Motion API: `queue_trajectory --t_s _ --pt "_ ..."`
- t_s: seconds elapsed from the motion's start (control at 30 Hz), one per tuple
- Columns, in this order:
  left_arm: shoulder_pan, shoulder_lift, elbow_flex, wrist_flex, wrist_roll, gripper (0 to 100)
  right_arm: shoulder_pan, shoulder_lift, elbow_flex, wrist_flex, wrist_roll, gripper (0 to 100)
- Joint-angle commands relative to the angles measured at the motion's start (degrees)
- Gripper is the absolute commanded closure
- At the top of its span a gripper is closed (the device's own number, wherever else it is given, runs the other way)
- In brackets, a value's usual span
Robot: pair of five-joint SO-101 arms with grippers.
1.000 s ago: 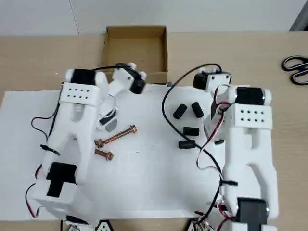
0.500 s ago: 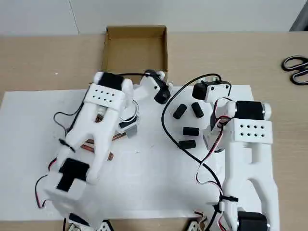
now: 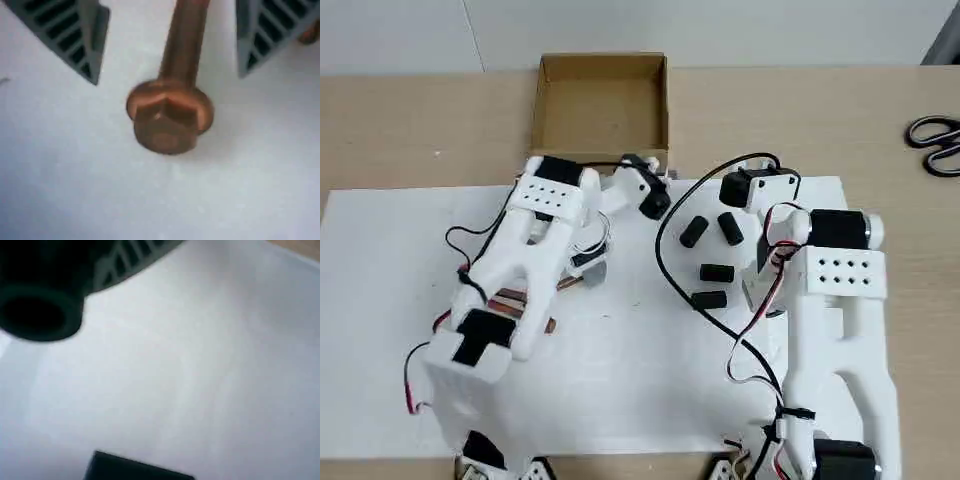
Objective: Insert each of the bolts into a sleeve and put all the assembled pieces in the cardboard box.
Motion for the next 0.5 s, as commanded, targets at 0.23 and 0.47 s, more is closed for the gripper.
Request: queue_trajectory --t_s 0.23,0.47 --pt "-2.02 3.34 -2.24 -2.99 -0.35 87 0.66 -1.98 -0.26 -1.01 -0.44 99.1" --pt "-2.02 2.99 -2.24 -2.64 -0.35 100 0.66 -1.89 -0.35 -1.80 -0.44 99.1"
